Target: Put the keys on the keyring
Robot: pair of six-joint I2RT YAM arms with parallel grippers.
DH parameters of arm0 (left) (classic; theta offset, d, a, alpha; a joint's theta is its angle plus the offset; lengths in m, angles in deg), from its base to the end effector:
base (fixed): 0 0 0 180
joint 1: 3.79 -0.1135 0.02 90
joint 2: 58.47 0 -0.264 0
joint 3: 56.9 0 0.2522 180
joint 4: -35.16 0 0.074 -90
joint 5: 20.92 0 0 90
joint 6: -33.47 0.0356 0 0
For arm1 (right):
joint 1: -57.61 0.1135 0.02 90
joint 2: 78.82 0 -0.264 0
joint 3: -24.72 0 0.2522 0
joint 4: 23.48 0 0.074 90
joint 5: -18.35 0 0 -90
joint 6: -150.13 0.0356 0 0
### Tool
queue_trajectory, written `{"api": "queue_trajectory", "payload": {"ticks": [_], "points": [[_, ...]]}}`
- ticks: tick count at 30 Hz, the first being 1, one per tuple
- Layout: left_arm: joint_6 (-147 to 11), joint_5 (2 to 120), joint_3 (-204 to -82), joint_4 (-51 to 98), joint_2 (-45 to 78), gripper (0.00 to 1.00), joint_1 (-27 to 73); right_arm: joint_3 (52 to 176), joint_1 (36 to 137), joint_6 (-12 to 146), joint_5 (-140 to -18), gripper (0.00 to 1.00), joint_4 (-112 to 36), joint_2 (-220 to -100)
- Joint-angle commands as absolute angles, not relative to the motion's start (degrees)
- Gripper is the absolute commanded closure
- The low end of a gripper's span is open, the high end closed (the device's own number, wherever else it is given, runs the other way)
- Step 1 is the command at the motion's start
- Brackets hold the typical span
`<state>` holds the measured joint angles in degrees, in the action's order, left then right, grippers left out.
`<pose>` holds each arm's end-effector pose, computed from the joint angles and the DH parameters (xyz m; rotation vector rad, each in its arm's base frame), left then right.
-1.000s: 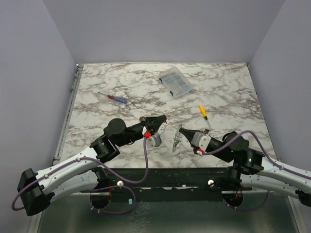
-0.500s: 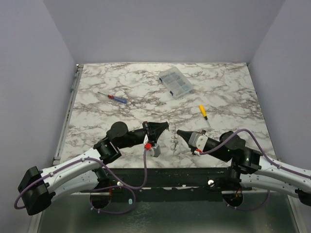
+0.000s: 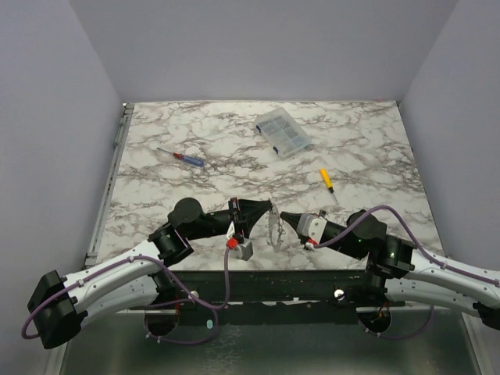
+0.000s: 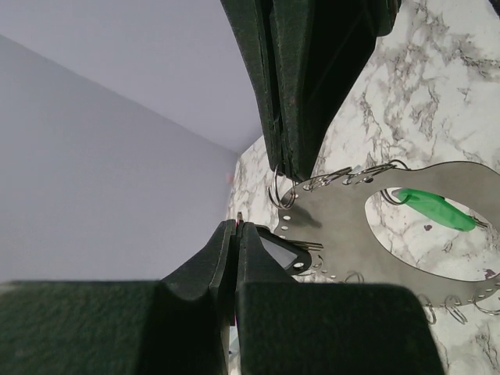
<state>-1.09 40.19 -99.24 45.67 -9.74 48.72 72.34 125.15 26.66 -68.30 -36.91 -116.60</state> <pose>0.1089 -0.1703 0.2914 1.4206 0.5326 -0.3363 0.0665 0.1555 0.3115 -1.2432 1.0833 0.4074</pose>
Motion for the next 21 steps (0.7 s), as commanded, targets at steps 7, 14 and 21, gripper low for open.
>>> {"api": "queue_trajectory", "payload": {"ticks": [7, 14, 21], "points": [[-1.2, 33.0, -97.9, 46.9, -10.9, 1.00, 48.5, 72.1, 125.5, 27.0, -68.7, 0.99, -34.2, -117.2], [-1.1, 31.4, -97.8, 46.9, -10.9, 1.00, 48.6, 72.0, 125.5, 27.1, -68.2, 0.99, -34.2, -117.3], [-1.0, 31.0, -97.5, 46.7, -10.9, 1.00, 48.6, 71.9, 125.5, 27.1, -67.9, 0.99, -34.1, -117.3]]}}
